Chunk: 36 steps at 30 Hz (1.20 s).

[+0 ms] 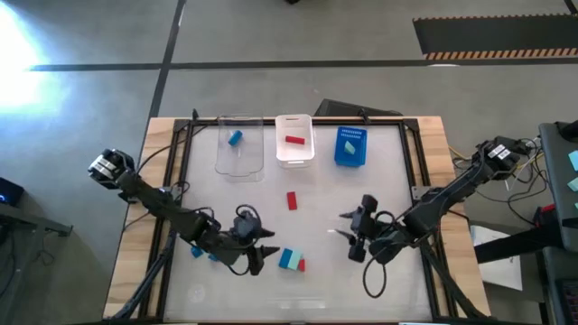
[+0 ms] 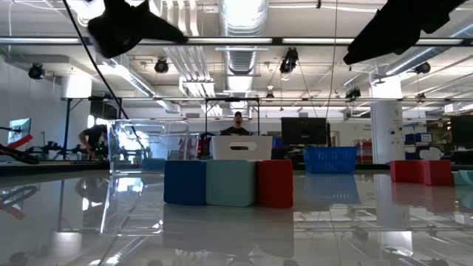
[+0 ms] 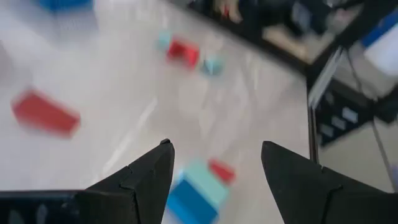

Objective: Sort & place blocks by color
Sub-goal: Put the right blue block into the transparent bin

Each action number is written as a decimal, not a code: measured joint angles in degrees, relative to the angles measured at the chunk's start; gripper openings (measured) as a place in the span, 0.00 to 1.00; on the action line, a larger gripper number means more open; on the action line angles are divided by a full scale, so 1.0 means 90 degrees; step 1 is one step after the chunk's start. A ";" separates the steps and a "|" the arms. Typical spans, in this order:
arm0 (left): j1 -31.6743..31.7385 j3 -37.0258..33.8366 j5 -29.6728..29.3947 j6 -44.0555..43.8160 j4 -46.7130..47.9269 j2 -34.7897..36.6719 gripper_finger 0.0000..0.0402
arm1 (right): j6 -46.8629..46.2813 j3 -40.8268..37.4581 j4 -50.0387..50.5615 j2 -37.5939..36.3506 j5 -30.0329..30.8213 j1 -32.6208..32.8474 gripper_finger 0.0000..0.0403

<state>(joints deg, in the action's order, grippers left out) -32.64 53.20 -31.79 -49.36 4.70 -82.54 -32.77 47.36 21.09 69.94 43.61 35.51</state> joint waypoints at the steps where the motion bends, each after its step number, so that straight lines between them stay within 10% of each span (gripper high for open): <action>1: -0.0002 0.0036 0.0217 -0.0292 0.0249 0.0000 0.56 | 0.0004 -0.0027 0.0023 -0.0074 0.0152 -0.0008 0.50; 11: -0.0187 0.0191 0.2149 -0.3873 0.3577 0.0083 0.56 | 0.0744 -0.0041 -0.0042 -0.0825 0.1136 -0.0160 0.50; 19: -0.0515 0.0186 0.3314 -0.4820 0.4666 0.0083 0.56 | 0.1298 -0.0030 -0.0283 -0.1341 0.1339 -0.0230 0.50; 36: -0.0763 0.0001 0.3478 -0.5763 0.5257 -0.0507 0.56 | 0.1566 -0.0072 -0.0398 -0.1305 0.1327 -0.0229 0.50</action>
<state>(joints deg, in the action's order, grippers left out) -39.51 53.21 -0.49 -101.23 52.01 -87.11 -18.68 46.72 17.51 58.19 55.55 33.45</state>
